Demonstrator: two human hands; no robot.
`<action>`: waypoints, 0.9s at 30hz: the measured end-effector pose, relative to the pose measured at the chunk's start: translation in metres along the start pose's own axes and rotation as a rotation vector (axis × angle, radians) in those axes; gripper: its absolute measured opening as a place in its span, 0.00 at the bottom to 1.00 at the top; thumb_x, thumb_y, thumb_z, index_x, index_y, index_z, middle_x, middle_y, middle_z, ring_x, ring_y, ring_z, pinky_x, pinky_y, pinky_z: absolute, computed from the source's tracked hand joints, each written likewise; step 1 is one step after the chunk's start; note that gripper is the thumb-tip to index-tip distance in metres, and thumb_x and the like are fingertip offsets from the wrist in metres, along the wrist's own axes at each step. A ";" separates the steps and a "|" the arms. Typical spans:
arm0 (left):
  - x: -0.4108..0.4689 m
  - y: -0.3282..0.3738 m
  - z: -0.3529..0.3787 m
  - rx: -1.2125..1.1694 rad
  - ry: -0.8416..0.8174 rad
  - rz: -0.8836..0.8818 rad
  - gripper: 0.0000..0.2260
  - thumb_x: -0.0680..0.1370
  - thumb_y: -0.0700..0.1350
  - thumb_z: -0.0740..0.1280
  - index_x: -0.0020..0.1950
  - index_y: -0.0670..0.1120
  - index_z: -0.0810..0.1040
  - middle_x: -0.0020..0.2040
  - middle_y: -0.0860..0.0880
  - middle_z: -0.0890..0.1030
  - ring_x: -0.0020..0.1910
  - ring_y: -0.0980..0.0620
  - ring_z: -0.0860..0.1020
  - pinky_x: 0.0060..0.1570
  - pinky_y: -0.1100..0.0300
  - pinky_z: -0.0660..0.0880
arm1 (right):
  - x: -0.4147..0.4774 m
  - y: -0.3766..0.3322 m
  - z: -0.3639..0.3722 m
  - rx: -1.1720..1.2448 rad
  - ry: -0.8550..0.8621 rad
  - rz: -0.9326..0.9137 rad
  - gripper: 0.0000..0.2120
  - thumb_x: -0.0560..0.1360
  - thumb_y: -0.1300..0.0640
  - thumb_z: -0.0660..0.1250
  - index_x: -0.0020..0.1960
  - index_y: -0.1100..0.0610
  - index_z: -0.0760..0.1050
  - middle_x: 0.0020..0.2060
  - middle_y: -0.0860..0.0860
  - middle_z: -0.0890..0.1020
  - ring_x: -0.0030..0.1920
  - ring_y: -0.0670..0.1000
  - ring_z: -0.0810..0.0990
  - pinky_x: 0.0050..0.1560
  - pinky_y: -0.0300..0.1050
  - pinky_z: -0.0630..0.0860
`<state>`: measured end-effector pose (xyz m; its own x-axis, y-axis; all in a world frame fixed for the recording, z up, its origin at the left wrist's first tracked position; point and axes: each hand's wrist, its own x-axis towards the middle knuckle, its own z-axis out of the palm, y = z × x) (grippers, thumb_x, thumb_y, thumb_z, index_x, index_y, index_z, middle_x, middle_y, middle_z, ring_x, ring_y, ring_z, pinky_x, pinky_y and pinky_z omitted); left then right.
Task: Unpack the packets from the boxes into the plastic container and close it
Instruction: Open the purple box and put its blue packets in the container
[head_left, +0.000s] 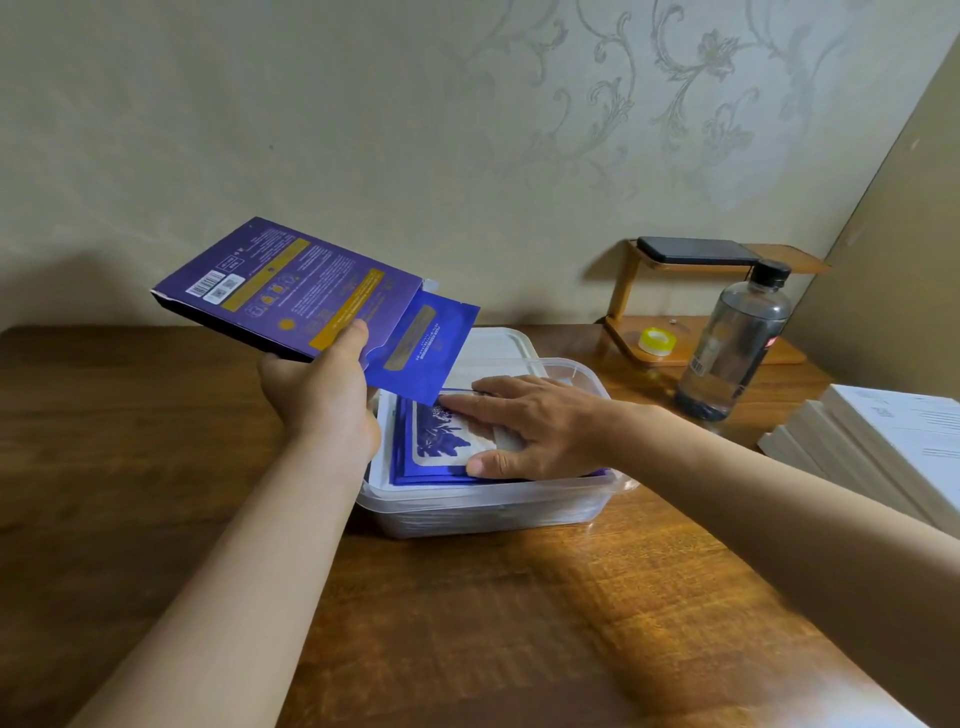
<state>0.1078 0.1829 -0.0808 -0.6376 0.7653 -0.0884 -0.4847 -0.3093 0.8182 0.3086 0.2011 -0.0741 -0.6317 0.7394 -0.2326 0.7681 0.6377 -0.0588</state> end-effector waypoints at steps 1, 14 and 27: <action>0.001 0.000 0.000 -0.001 0.000 0.001 0.19 0.75 0.36 0.76 0.58 0.51 0.73 0.54 0.52 0.85 0.46 0.55 0.87 0.43 0.56 0.84 | 0.001 -0.003 -0.004 0.010 0.010 0.007 0.35 0.75 0.26 0.51 0.78 0.33 0.45 0.80 0.49 0.56 0.78 0.57 0.56 0.74 0.59 0.56; 0.002 -0.001 -0.001 0.020 0.012 0.022 0.22 0.74 0.37 0.77 0.66 0.45 0.74 0.55 0.51 0.85 0.47 0.54 0.87 0.42 0.58 0.84 | 0.033 -0.044 0.006 -0.006 0.159 -0.137 0.35 0.77 0.29 0.56 0.79 0.42 0.55 0.79 0.50 0.60 0.77 0.57 0.59 0.75 0.59 0.57; 0.000 0.000 0.000 0.018 0.036 0.031 0.21 0.74 0.36 0.76 0.63 0.45 0.74 0.54 0.51 0.85 0.44 0.57 0.86 0.38 0.66 0.81 | 0.032 -0.042 0.003 0.029 0.213 -0.171 0.35 0.77 0.29 0.55 0.79 0.43 0.56 0.77 0.50 0.63 0.75 0.56 0.64 0.73 0.59 0.61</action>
<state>0.1081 0.1828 -0.0805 -0.6737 0.7343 -0.0832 -0.4536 -0.3220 0.8310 0.2568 0.1975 -0.0821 -0.7581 0.6521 -0.0073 0.6489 0.7532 -0.1080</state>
